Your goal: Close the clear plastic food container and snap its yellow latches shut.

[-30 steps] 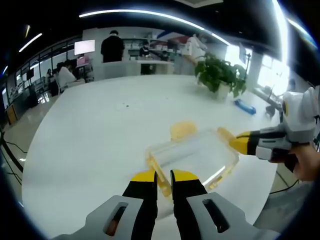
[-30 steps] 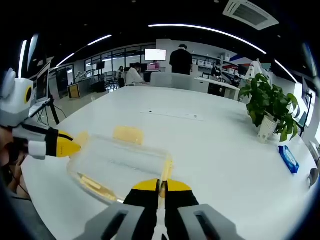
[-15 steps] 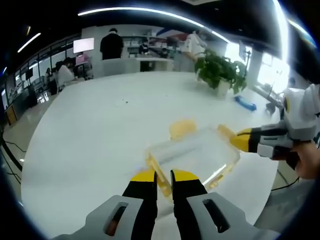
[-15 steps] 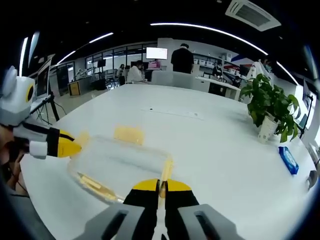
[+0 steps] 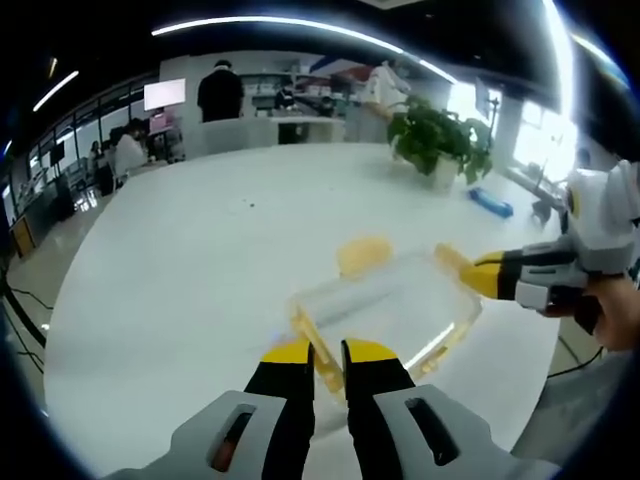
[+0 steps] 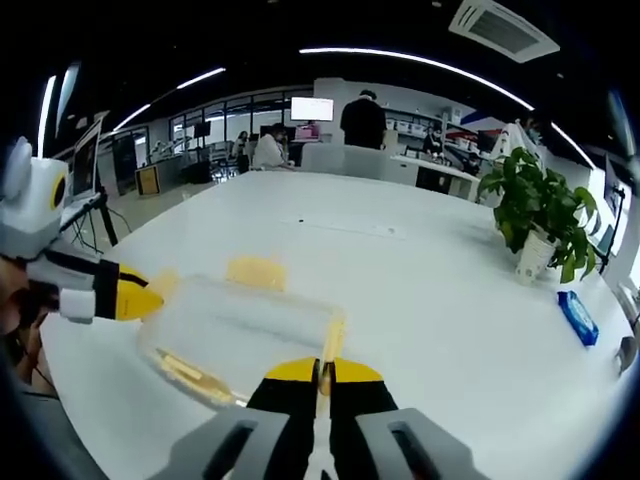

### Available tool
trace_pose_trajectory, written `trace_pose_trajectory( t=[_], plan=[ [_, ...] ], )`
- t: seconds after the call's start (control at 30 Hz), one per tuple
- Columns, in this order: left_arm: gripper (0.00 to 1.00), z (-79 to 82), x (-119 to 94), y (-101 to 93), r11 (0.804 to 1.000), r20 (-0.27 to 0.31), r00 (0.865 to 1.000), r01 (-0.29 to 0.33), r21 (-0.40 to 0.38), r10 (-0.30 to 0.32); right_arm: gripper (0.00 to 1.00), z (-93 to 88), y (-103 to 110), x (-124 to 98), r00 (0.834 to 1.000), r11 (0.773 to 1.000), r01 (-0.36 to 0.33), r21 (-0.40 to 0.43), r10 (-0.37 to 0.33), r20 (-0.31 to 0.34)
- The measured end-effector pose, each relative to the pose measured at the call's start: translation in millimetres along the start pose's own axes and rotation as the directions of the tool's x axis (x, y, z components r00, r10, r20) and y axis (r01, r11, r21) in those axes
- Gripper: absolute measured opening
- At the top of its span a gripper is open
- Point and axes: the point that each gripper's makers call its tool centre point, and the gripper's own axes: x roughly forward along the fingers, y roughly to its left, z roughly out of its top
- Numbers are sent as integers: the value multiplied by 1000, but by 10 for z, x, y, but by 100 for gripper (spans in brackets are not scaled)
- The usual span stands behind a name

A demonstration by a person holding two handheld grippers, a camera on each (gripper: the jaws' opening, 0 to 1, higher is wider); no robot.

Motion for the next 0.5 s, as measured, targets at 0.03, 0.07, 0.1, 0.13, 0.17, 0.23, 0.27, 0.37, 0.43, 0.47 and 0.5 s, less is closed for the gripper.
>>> trace_pose_trajectory(
  t=[0.03,0.07,0.1,0.13,0.17,0.23,0.27,0.37,0.43,0.47,0.5],
  plan=[
    [7,-1,1,0,1000,-2,1000,-4,-3,4,0,-3,-1,-2,1000,1000,-1,4,1,3],
    [7,-1,2,-1,1000,-3,1000,-5,-1,5,0,-1,5,1,1000,1000,-1,-1,1,3],
    [7,-3,5,-5,1000,-5,1000,-8,12,8,0,-1,7,2,1000,1000,0,-6,0,4],
    [7,-2,6,-7,1000,-4,1000,-10,15,10,0,0,9,1,1000,1000,2,-4,-2,4],
    [7,-3,6,-6,1000,-4,1000,-11,18,11,0,1,10,0,1000,1000,3,-1,-3,5],
    [7,-4,6,-3,1000,-3,1000,-11,20,11,0,1,8,0,1000,1000,4,1,-4,7],
    [7,-4,6,-1,1000,-2,1000,-10,18,10,0,1,8,0,1000,1000,3,0,-3,8],
    [7,-4,6,-2,1000,-3,1000,-6,18,6,0,2,7,-1,1000,1000,4,9,-4,6],
    [7,0,9,3,1000,-2,1000,-4,26,4,0,3,8,2,1000,1000,6,6,-6,9],
    [8,1,11,3,1000,-3,1000,-5,29,5,0,6,10,2,1000,1000,5,-4,-5,13],
    [8,2,14,0,999,-5,1000,-5,37,6,0,7,11,0,1000,1000,6,-7,-6,15]
  ],
)
